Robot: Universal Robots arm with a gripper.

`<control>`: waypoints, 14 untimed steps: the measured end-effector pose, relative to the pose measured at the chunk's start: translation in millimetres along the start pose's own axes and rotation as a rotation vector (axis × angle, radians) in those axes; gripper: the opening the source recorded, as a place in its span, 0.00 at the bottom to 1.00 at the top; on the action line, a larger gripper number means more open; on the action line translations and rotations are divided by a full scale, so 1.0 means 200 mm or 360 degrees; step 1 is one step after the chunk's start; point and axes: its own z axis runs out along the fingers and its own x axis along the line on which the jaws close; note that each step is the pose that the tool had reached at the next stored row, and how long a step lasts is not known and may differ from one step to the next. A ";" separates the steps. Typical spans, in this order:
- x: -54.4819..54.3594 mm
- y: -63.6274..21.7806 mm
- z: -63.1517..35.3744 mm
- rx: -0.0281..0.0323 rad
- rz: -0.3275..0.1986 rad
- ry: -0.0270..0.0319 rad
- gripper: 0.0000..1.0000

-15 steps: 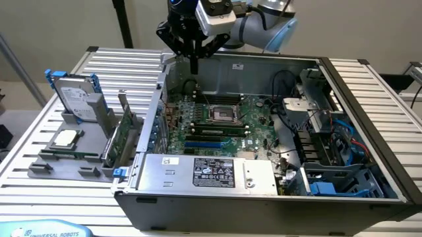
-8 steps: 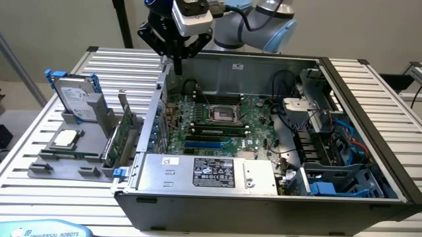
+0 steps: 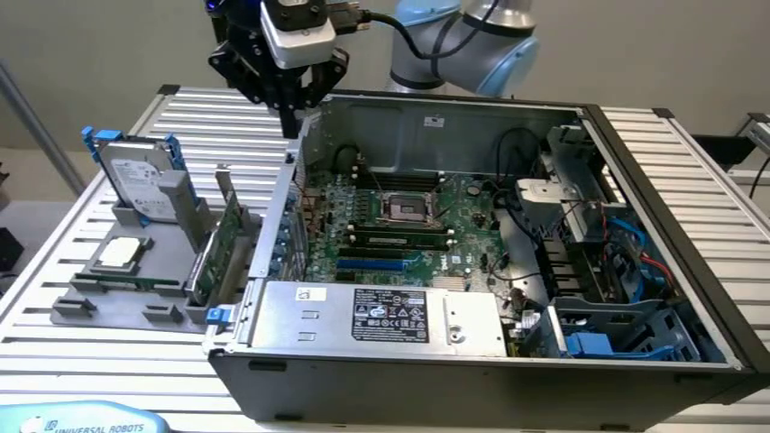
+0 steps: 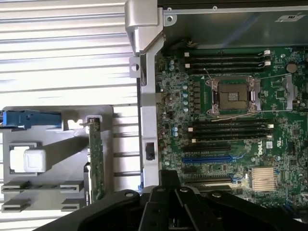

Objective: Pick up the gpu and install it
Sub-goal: 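Reach for the gpu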

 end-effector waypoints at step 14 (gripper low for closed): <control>0.31 -0.053 0.012 0.00286 -0.0001 -0.00020 0.11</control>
